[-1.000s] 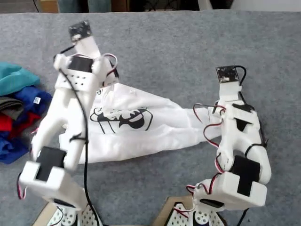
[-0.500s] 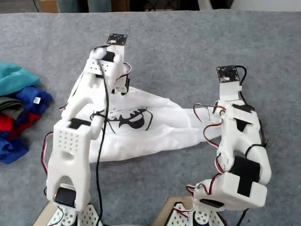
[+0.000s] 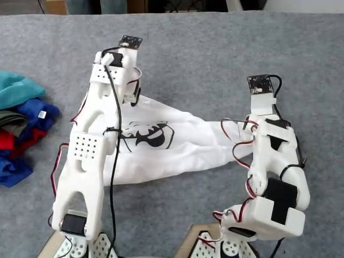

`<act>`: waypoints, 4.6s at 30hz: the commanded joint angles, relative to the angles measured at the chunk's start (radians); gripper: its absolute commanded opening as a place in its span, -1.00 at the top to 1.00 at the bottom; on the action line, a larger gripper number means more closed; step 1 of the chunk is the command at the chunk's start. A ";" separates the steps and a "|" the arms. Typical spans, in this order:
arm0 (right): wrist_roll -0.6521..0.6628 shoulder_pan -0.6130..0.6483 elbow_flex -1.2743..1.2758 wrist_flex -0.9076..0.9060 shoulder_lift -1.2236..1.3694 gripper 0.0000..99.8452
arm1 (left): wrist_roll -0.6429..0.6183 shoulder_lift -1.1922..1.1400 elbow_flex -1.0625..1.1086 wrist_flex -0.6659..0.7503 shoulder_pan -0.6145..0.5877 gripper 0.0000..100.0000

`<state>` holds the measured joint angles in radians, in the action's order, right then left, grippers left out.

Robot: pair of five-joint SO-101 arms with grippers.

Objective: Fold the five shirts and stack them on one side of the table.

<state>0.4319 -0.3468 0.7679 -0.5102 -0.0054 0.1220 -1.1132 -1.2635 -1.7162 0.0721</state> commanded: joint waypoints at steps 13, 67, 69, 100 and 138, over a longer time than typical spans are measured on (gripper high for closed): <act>-0.005 0.012 -0.001 0.018 -0.041 0.83 | 0.052 -0.092 -0.097 -0.006 -0.053 0.75; -0.068 0.249 -0.288 -0.792 -0.460 0.60 | -0.183 0.988 0.371 -0.043 -0.035 0.94; -0.074 0.391 -0.278 -0.786 -0.446 0.61 | -0.176 1.033 0.386 -0.038 -0.036 0.94; 0.385 0.012 -0.171 -0.687 0.008 0.97 | -0.204 1.023 0.377 -0.002 -0.255 0.94; -0.121 0.479 -0.229 -0.681 0.061 0.97 | -0.186 1.022 0.367 -0.046 -0.285 0.94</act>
<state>0.2447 0.1903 0.5685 -1.1285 0.0591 -0.0606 -0.1343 -0.8707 -1.7530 -0.1979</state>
